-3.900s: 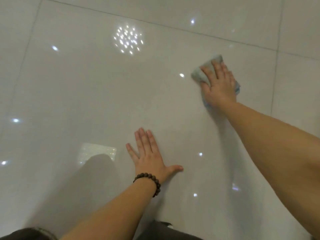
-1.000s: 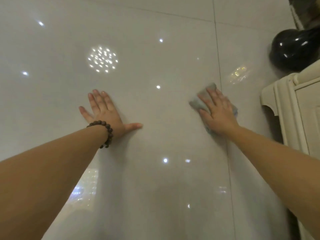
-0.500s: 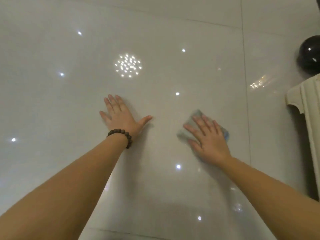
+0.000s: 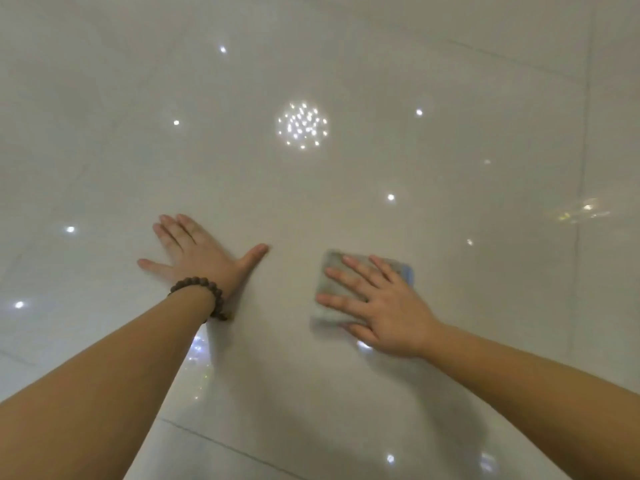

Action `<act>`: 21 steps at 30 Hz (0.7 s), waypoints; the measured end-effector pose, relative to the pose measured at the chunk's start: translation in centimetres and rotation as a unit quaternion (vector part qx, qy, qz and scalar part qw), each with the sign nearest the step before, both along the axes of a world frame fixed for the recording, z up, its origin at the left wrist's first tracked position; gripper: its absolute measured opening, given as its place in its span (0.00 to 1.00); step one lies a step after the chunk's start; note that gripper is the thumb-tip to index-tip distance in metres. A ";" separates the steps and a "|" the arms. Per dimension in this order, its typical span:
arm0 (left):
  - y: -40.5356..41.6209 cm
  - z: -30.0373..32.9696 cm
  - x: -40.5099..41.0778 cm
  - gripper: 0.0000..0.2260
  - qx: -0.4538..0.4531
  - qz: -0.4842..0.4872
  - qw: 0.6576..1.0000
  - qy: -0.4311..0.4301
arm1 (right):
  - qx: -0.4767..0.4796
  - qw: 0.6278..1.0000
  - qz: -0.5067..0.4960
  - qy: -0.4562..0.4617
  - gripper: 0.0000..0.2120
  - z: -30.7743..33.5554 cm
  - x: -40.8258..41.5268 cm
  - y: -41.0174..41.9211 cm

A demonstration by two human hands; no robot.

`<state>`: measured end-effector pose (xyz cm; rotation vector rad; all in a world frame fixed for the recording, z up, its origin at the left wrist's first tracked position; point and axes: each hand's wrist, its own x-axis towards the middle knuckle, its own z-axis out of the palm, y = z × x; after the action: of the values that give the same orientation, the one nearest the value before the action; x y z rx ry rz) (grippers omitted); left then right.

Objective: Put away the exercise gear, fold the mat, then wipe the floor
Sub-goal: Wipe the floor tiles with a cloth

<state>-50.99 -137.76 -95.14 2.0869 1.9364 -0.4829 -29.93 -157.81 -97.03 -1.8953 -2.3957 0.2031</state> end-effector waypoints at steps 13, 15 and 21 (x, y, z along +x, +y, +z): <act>0.8 0.0 0.0 0.65 -0.025 0.006 1.000 -0.008 | -0.016 0.999 0.030 0.000 0.23 0.2 -0.7 6.5; 0.8 -0.2 -0.1 0.63 -0.024 0.004 1.000 -0.014 | -0.011 0.999 0.034 -0.024 0.24 0.1 4.4 8.9; 0.8 -0.1 -0.1 0.62 -0.027 0.000 1.000 -0.011 | -0.017 0.847 -0.529 0.046 0.26 0.6 5.0 18.7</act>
<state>-51.11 -136.99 -95.24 2.0498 1.8905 -0.5048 -24.94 -139.14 -96.40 -2.7747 -0.9838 0.2283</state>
